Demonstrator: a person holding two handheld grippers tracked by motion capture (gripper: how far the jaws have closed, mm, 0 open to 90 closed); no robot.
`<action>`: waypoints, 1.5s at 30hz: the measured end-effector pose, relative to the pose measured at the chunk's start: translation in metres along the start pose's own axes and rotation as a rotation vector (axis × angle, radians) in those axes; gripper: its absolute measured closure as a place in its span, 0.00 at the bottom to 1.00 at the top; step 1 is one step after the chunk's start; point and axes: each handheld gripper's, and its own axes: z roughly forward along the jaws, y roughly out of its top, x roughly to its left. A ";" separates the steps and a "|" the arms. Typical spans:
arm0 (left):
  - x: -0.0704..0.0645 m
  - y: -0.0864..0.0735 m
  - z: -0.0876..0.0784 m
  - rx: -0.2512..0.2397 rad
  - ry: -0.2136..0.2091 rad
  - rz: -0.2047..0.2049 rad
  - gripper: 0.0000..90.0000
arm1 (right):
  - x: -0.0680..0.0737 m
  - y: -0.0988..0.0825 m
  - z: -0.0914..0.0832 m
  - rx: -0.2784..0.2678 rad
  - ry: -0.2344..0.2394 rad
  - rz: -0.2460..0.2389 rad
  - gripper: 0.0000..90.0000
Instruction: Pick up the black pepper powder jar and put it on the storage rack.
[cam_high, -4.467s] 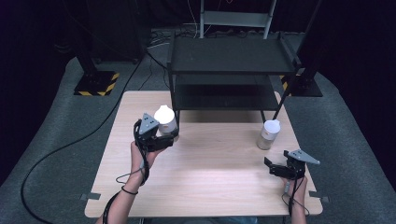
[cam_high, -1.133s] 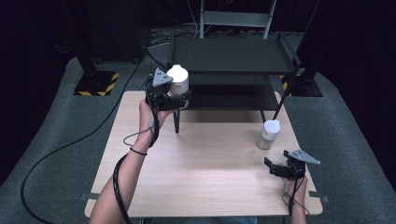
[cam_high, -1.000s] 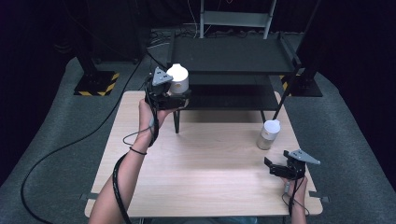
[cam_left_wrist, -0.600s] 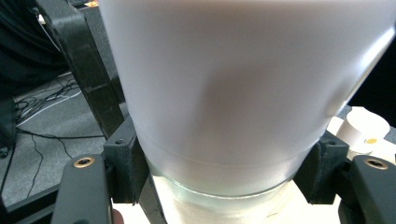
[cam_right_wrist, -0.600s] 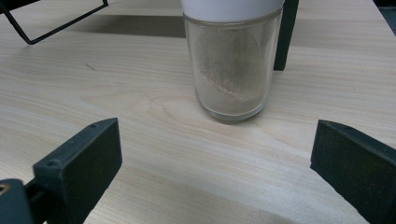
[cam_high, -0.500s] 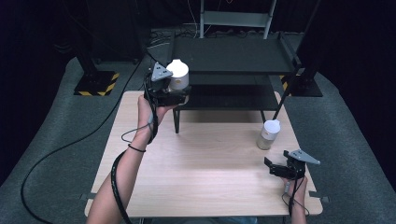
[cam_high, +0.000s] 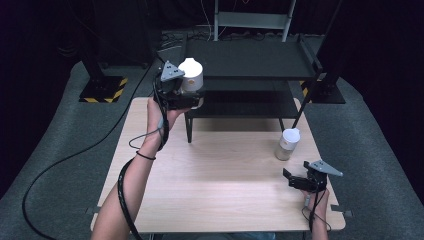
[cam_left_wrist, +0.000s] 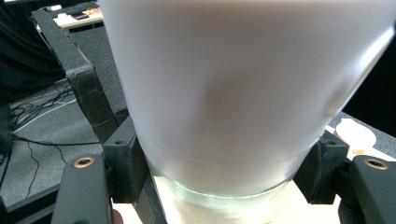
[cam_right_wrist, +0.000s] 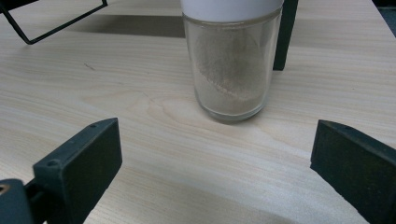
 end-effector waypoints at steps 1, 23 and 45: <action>0.000 0.001 0.000 0.000 0.000 0.003 0.34 | 0.000 0.000 0.000 0.000 0.000 0.000 0.01; -0.004 0.027 -0.004 -0.020 0.004 0.024 0.34 | 0.000 0.000 0.000 -0.001 -0.001 0.001 0.01; -0.004 0.061 0.001 -0.032 0.037 0.028 0.34 | 0.000 0.000 0.000 -0.002 0.001 0.002 0.01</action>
